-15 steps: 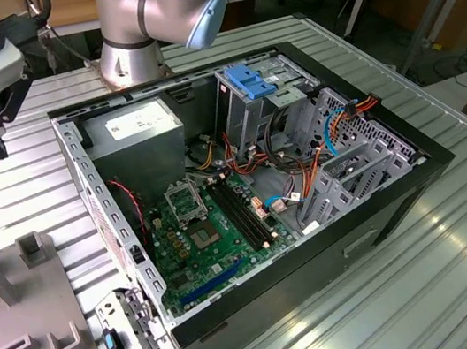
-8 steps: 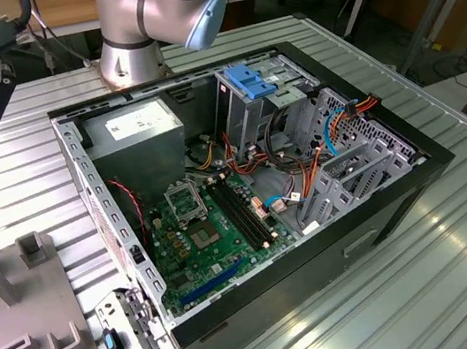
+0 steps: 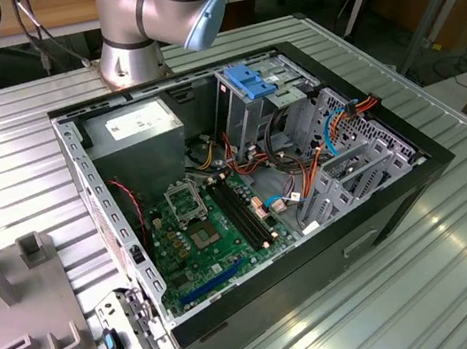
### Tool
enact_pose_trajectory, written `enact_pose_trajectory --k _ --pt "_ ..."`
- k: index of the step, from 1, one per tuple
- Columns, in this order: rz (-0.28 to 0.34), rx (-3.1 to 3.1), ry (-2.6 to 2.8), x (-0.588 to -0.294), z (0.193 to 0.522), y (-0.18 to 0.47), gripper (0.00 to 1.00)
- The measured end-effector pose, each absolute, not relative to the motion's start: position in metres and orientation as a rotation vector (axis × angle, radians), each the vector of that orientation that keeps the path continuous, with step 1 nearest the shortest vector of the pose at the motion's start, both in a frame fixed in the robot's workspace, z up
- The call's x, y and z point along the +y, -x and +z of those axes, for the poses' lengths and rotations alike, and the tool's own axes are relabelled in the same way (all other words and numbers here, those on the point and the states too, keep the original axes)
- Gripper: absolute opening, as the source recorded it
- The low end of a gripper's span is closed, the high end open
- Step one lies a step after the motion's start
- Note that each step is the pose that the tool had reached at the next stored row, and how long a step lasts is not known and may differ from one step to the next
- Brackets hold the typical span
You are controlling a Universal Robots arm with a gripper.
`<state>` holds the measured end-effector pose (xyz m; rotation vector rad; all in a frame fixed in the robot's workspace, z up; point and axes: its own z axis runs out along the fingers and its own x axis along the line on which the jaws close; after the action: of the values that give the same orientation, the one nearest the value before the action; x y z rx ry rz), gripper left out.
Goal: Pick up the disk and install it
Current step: 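Reach for the disk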
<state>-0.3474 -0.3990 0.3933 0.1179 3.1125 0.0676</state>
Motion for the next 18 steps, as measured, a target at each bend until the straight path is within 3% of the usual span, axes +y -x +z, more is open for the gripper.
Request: enact_pose_trajectory --k 18 --pt "0.068 3.113 -0.118 -0.399 0.393 0.402 0.11"
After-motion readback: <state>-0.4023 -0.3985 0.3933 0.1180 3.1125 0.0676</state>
